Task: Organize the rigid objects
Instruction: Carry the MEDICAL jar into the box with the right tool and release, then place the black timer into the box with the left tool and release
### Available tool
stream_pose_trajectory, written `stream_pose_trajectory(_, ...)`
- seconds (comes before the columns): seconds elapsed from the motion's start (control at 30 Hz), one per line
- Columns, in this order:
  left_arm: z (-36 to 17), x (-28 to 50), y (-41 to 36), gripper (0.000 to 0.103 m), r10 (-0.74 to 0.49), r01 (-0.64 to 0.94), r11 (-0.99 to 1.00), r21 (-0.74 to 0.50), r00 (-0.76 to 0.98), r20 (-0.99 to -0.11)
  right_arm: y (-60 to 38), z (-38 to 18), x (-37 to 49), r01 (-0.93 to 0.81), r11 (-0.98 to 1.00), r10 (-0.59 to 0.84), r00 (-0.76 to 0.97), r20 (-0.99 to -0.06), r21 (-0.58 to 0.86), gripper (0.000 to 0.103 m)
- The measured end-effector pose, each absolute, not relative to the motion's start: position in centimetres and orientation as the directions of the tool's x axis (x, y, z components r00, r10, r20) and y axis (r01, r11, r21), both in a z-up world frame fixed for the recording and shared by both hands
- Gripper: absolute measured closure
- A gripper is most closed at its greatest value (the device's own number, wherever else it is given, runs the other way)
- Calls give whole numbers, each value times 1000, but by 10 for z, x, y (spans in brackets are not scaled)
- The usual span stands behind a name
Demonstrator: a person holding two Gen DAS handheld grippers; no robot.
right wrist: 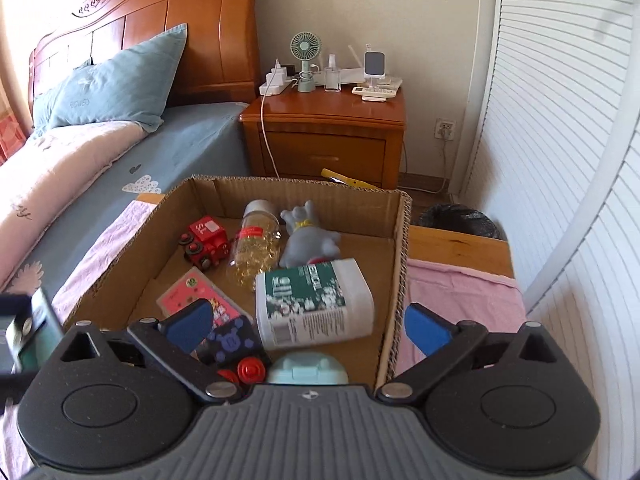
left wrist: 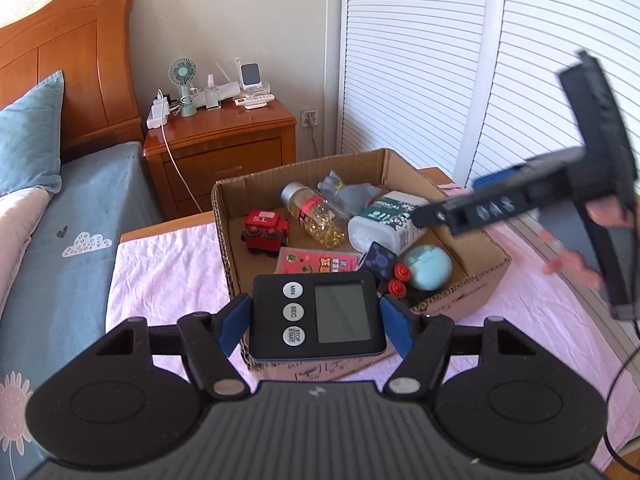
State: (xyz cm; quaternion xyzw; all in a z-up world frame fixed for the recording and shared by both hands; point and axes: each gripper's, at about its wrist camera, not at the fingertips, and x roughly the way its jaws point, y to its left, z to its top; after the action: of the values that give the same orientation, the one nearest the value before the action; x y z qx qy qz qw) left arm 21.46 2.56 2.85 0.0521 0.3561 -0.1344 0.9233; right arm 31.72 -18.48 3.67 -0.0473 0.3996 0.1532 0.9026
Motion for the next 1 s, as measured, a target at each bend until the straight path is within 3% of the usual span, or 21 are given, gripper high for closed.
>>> stream_pose_trajectory(0.5,16,277,12,33,-143,248,968,48,694,-706,-190,52,251,-365,931,255,638,-726,6,0)
stream_pose_trajectory(0.53,16,278,12,30,-141,242,969,45,694,-706,-190,53,250,-360,933,250,645,-722,1,0)
stream_pose_trajectory(0.57,16,280,12,20,-137,233,972,40,692,-708,-190,55,248,-354,935,245,653,-717,-3,0)
stream_pose_trajectory(0.63,19,280,14,9,-132,211,977,28,702,-700,-193,57,244,-345,939,240,666,-706,-6,0)
stream_pose_trajectory(1.0,49,234,8,2,-100,191,979,76,765,-636,-202,57,226,-291,956,224,649,-727,35,0)
